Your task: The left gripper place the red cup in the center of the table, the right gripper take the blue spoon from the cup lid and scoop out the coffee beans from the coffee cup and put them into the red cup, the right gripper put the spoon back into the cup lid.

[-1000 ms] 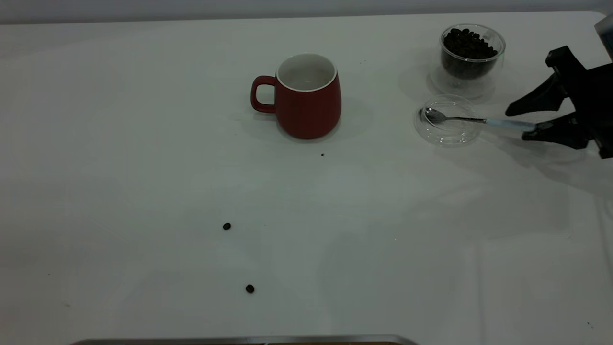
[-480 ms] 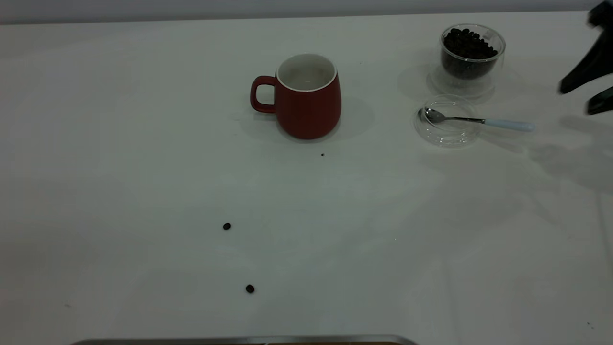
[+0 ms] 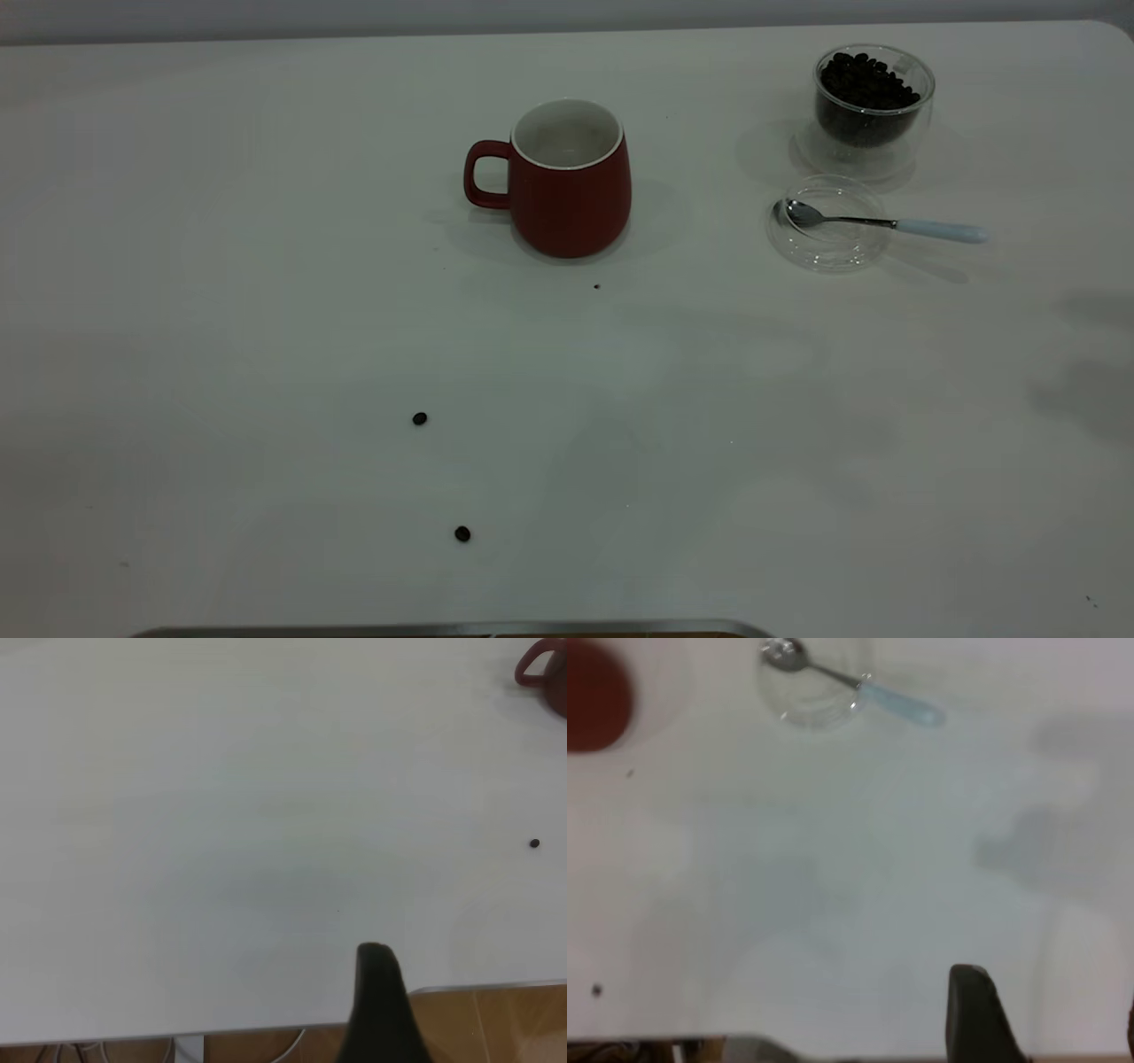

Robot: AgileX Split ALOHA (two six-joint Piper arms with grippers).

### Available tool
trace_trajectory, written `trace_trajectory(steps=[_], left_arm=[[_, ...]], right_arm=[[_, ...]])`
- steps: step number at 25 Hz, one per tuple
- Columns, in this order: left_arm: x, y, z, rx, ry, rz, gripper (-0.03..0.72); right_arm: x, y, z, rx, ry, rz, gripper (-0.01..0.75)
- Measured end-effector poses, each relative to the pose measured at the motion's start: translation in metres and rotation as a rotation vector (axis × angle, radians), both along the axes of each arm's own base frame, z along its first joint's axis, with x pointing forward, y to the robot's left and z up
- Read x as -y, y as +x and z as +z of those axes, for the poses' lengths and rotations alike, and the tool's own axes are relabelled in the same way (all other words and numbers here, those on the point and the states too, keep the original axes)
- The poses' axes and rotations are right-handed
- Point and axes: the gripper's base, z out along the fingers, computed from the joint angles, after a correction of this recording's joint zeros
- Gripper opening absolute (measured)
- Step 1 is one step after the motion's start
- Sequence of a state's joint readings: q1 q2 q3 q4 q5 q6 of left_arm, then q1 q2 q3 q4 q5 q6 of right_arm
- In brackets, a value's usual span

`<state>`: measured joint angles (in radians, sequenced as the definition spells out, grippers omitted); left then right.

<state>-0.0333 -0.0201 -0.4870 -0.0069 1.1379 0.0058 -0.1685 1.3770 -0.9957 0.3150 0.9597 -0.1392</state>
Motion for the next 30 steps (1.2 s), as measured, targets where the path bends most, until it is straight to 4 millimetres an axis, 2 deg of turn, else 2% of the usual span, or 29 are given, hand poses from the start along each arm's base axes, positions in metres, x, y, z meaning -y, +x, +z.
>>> trace_trajectory(steps=[5, 12, 16, 19, 26, 30], left_arm=[[0.0, 0.0, 0.0, 0.0, 0.0, 0.0, 0.587], [0.0, 0.0, 0.0, 0.0, 0.0, 0.0, 0.587], [0.0, 0.0, 0.0, 0.0, 0.0, 0.0, 0.587], [0.0, 0.0, 0.0, 0.0, 0.0, 0.0, 0.587], [0.0, 0.0, 0.0, 0.0, 0.0, 0.0, 0.587], [0.0, 0.0, 0.0, 0.0, 0.0, 0.0, 0.587]], right_arm=[[-0.011, -0.054, 0.045, 0.044, -0.013, 0.06, 0.441], [-0.02, -0.112, 0.083, 0.19, -0.063, 0.106, 0.441], [-0.025, -0.144, 0.095, 0.307, -0.111, 0.118, 0.441], [-0.029, -0.172, 0.092, 0.376, -0.154, 0.144, 0.441], [-0.036, -0.237, 0.06, 0.536, -0.277, 0.212, 0.441], [-0.039, -0.261, 0.042, 0.615, -0.25, 0.267, 0.441]])
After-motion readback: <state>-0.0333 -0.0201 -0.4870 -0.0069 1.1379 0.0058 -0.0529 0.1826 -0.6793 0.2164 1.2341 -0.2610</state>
